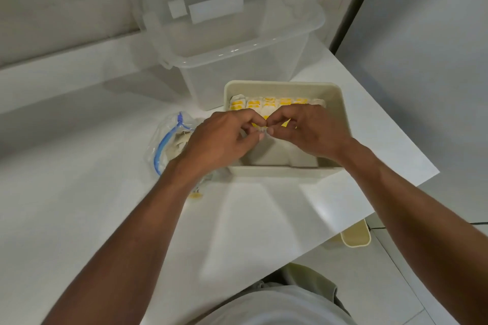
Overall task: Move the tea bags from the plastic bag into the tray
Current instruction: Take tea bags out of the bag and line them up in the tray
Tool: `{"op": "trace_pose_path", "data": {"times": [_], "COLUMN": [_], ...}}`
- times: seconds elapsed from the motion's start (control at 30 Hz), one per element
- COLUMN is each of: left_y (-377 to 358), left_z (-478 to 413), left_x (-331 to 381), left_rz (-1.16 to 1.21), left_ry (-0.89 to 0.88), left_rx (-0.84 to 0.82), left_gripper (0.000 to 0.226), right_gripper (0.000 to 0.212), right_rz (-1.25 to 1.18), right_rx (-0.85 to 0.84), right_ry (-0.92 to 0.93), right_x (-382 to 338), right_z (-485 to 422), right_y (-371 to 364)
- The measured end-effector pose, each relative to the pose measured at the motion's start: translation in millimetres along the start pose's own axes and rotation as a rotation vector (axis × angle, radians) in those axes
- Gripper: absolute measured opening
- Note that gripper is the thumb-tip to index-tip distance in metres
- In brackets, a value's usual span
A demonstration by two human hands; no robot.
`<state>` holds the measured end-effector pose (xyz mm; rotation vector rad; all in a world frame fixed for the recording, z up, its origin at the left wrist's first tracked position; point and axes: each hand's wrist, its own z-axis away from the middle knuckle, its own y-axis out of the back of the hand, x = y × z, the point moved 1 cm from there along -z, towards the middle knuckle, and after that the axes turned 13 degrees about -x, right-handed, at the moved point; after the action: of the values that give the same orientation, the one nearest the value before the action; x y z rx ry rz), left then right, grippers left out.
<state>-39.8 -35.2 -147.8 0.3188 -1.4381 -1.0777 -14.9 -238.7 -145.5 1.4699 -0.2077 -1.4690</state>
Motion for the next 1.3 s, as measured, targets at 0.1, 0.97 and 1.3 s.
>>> {"op": "trace_pose_path", "data": {"times": [0.1,0.97,1.3], "left_y": [6,9,15], "left_z": [18,98,99], "left_x": [-13,-104,-104], "left_rz": [0.091,-0.111,0.147], "left_ry": [0.009,0.452,0.503], "left_rx": [0.060,0.075,0.212], "left_gripper": [0.019,0.026,0.010], "right_gripper": [0.012,0.021,0.018], "right_rz": [-0.080,-0.386,-0.125], "right_rx": [-0.017,-0.202,-0.078], "right_ry": [0.036,0.126,0.169], "right_x": [-18,-112,-116], "right_z": [-5,-59,-57], "right_y": [-9,-84,-93]}}
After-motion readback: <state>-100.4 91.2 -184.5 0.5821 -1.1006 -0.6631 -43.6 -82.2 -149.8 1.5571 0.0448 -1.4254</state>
